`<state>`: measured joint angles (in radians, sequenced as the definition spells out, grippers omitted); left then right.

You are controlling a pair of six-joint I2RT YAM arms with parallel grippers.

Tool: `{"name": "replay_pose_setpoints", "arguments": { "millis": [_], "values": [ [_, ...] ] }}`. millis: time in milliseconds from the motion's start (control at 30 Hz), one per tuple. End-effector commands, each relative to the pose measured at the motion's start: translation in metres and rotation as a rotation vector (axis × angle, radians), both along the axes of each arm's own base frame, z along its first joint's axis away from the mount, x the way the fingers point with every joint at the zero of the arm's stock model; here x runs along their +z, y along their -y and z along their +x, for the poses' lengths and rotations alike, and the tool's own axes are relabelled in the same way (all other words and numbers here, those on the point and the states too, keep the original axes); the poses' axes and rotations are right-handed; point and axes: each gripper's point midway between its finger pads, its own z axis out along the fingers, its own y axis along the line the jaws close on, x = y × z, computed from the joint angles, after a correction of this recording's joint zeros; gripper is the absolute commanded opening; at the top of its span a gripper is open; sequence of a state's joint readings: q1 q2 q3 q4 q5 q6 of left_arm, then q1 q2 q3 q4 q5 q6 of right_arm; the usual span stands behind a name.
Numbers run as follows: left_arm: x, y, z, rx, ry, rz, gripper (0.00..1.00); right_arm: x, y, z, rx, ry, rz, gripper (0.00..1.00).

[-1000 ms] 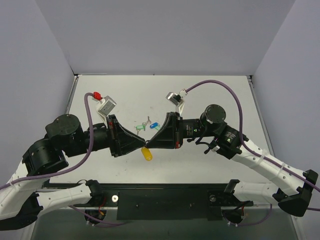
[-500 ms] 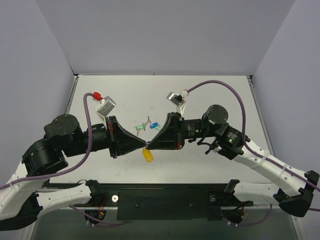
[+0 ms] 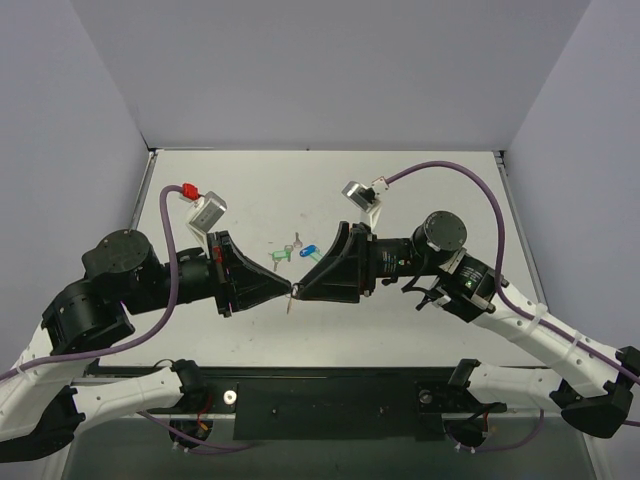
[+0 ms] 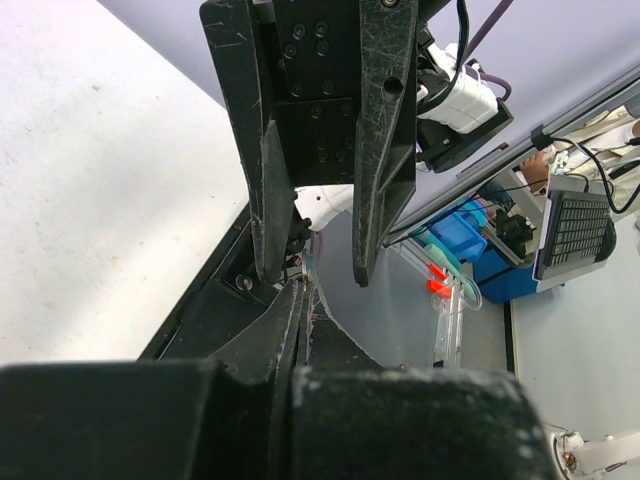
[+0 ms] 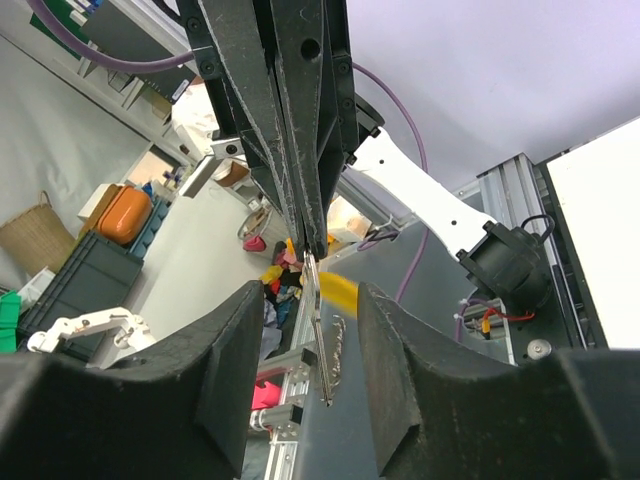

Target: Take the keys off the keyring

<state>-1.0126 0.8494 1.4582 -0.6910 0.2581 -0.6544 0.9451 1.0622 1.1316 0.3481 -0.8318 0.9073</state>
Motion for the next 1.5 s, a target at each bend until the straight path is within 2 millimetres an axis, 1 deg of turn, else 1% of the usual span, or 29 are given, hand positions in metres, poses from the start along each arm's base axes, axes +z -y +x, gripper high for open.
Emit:
{"name": "replay_pose_setpoints", "arguments": {
  "millis": [0,200,400,567,700,1133,1333,1467],
  "values": [
    [0.016,0.001,-0.003,-0.016,0.025,-0.059,0.0,0.037,0.01,-0.005,-0.019,0.094,0.113,0.36],
    [0.015,0.0,-0.003,-0.013,0.023,-0.061,0.0,0.038,0.01,-0.003,-0.024,0.091,0.124,0.27],
    [0.015,0.004,-0.002,-0.02,0.018,-0.071,0.0,0.036,0.007,-0.001,-0.028,0.083,0.12,0.24],
    [0.013,0.005,-0.002,-0.02,0.016,-0.076,0.0,0.033,0.005,0.001,-0.03,0.08,0.112,0.2],
    [0.013,0.004,-0.001,-0.012,0.014,-0.08,0.0,0.03,0.005,0.003,-0.036,0.075,0.108,0.13],
    [0.015,0.003,0.0,-0.001,0.015,-0.092,0.0,0.025,0.005,0.003,-0.041,0.068,0.099,0.11],
    [0.013,0.004,0.0,-0.004,0.009,-0.094,0.0,0.025,0.002,0.006,-0.05,0.062,0.096,0.11],
    [0.015,0.005,0.001,0.0,0.011,-0.105,0.0,0.024,0.002,0.006,-0.048,0.06,0.091,0.06]
  ]
}}
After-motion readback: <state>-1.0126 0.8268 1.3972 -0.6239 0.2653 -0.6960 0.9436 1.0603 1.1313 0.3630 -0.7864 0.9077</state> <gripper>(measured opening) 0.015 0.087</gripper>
